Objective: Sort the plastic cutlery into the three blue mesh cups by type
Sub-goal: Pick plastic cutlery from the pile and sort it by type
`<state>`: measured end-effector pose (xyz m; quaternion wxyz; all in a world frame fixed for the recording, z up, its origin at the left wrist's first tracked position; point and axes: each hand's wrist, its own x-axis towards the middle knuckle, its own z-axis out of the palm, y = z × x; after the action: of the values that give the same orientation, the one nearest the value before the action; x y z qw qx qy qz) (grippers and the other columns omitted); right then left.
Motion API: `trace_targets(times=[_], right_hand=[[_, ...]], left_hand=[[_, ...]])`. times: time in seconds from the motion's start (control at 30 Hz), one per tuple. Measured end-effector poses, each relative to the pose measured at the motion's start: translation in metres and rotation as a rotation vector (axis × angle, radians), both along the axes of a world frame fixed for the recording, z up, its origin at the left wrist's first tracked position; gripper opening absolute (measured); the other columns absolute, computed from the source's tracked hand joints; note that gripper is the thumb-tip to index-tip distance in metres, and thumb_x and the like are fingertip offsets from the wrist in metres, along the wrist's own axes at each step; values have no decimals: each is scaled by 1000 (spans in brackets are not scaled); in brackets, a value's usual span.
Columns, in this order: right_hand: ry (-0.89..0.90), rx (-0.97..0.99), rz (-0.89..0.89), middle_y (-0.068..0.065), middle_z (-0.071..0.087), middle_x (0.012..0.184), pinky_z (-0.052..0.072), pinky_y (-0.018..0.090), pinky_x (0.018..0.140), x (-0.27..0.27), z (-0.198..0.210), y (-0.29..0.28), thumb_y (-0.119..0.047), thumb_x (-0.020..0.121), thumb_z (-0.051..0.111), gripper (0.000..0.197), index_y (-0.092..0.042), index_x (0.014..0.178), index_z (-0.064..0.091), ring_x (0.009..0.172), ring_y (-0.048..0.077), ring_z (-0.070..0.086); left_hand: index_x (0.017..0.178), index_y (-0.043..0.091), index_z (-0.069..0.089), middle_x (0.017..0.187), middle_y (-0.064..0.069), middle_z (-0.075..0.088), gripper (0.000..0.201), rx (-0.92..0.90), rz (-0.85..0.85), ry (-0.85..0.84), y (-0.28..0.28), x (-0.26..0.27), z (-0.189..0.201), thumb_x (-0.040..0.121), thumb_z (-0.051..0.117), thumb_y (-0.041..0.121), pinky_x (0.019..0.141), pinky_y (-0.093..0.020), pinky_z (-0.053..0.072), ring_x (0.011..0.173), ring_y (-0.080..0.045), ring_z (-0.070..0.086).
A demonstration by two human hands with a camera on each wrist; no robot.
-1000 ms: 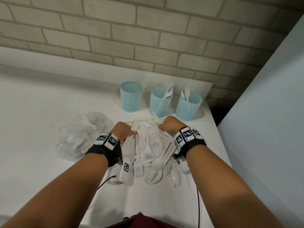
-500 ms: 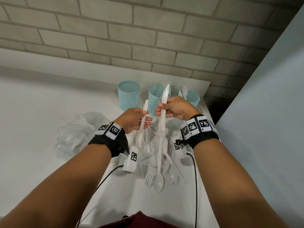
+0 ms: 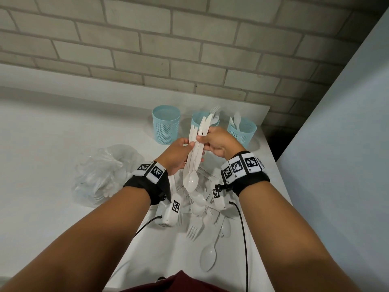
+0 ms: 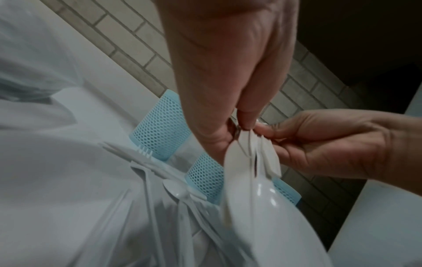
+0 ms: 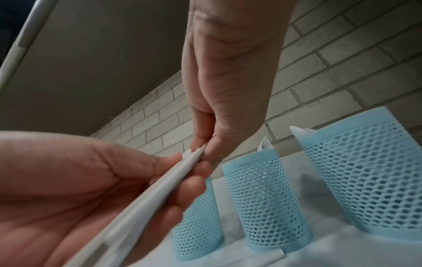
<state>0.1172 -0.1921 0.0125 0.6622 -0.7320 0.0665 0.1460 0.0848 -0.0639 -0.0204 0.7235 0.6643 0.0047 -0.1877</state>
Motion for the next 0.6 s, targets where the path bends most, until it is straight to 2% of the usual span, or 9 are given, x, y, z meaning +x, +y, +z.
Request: trace_targets(times=[0.07,0.13,0.17,0.23,0.3,0.4,0.43,0.53,0.6], right_hand=[[3,30,-28,25,59,120,50,36,86,2,-2,2,11,90,49,34,11,124,49,109,34,59],[0,33,-43,17,64,101,53,34,80,4,-3,3,9,90,51,33,10,123,50,90,26,63],[-1,19,-43,13,64,95,53,34,80,5,-4,4,7,90,52,33,10,123,51,86,24,62],[-5,-27,-29,8,63,90,51,37,87,6,-5,6,2,91,54,31,7,122,53,89,23,61],[3,-76,1,7,64,91,51,43,90,7,-5,7,-5,93,54,26,2,118,56,92,23,60],[14,-139,31,11,63,97,52,39,64,5,-3,9,-14,95,54,26,-1,116,56,90,25,58],[9,-142,43,10,63,95,52,38,65,6,-5,9,-17,95,54,27,-1,117,56,89,25,58],[18,-139,107,2,64,88,50,43,90,5,-7,5,-30,94,55,22,-10,99,61,88,20,59],[74,-156,192,-1,64,88,49,41,91,4,-8,0,-38,90,56,24,-15,91,60,87,16,60]], left_hand=[[113,13,50,94,-3,69,19,3,-3,-32,0,0,-1,101,39,23,73,-32,55,77,-14,69],[106,14,55,94,-1,67,14,14,-33,-68,1,-2,-1,99,43,18,69,-25,55,79,-11,67],[108,13,55,94,-1,67,15,20,-44,-82,1,-2,-1,99,45,16,66,-22,56,79,-10,66],[112,12,55,93,-3,67,17,29,-53,-101,1,-3,-2,98,45,12,62,-17,55,79,-9,66],[111,13,56,92,-4,66,17,27,-58,-99,1,-3,-4,98,44,11,66,-20,56,80,-10,65],[106,15,59,93,-5,67,15,6,-67,-67,2,-1,-6,97,47,12,79,-30,53,84,-14,65],[105,14,60,92,-5,67,15,1,-68,-57,3,-1,-7,96,49,12,80,-31,53,83,-14,65],[113,9,59,90,-3,67,20,-18,-48,-37,7,1,-7,95,50,11,76,-28,55,80,-12,66],[118,5,57,91,-4,67,24,-57,10,-29,11,5,-6,95,50,10,73,-28,55,81,-13,66]])
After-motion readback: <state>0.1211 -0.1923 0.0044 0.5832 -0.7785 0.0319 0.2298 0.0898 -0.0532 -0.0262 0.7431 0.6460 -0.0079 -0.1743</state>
